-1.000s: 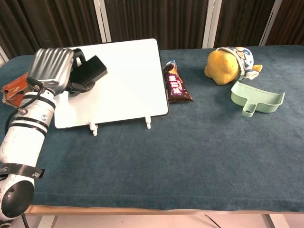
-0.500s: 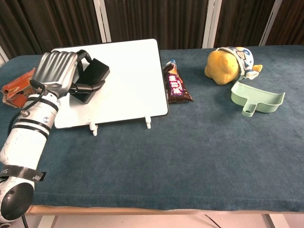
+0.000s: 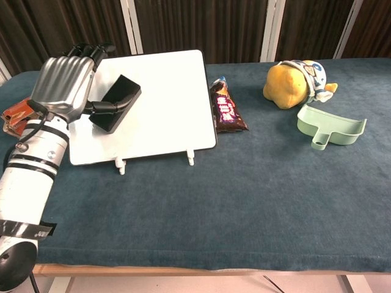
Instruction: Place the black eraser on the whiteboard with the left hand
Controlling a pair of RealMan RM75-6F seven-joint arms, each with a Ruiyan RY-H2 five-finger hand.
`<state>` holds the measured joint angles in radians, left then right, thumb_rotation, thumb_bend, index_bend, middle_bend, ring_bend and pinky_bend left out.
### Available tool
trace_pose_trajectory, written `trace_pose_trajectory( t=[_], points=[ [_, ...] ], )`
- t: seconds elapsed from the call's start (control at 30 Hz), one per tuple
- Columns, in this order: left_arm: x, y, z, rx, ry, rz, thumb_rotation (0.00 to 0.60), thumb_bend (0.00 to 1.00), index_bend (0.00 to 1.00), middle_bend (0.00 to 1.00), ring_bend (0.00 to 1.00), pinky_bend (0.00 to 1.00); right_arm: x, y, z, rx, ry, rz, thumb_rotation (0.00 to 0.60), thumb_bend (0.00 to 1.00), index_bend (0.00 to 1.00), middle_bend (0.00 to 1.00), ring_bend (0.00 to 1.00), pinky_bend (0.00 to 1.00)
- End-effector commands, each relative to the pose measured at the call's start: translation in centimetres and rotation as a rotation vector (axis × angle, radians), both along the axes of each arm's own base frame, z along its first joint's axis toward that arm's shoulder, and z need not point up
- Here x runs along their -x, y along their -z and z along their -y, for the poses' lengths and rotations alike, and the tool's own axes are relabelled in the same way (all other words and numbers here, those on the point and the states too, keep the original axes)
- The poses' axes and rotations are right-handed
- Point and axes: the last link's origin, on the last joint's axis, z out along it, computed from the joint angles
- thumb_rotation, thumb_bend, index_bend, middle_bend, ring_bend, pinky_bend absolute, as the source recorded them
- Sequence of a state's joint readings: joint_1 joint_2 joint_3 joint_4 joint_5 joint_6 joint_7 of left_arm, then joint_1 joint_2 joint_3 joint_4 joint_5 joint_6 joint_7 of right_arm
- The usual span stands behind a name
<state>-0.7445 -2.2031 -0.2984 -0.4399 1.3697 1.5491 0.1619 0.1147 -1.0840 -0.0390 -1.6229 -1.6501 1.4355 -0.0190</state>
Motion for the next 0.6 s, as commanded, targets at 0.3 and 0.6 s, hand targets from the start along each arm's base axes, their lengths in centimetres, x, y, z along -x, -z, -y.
trace_pose_trajectory(
  t=[0.3, 0.6],
  points=[
    [9.9, -14.2, 16.2, 0.364, -0.355, -0.001, 0.559, 0.2, 0.0, 0.02, 0.0, 0.01, 0.3, 0.0, -0.2, 0.009, 0.021, -0.014, 0.6, 0.16, 0.0, 0.0, 0.0, 0.0],
    [14.3, -18.9, 21.9, 0.347, -0.406, 0.099, 0.6, 0.23, 0.0, 0.01, 0.0, 0.01, -0.1, 1.0, 0.0, 0.01, 0.03, -0.036, 0.6, 0.16, 0.0, 0.0, 0.0, 0.0]
  ],
)
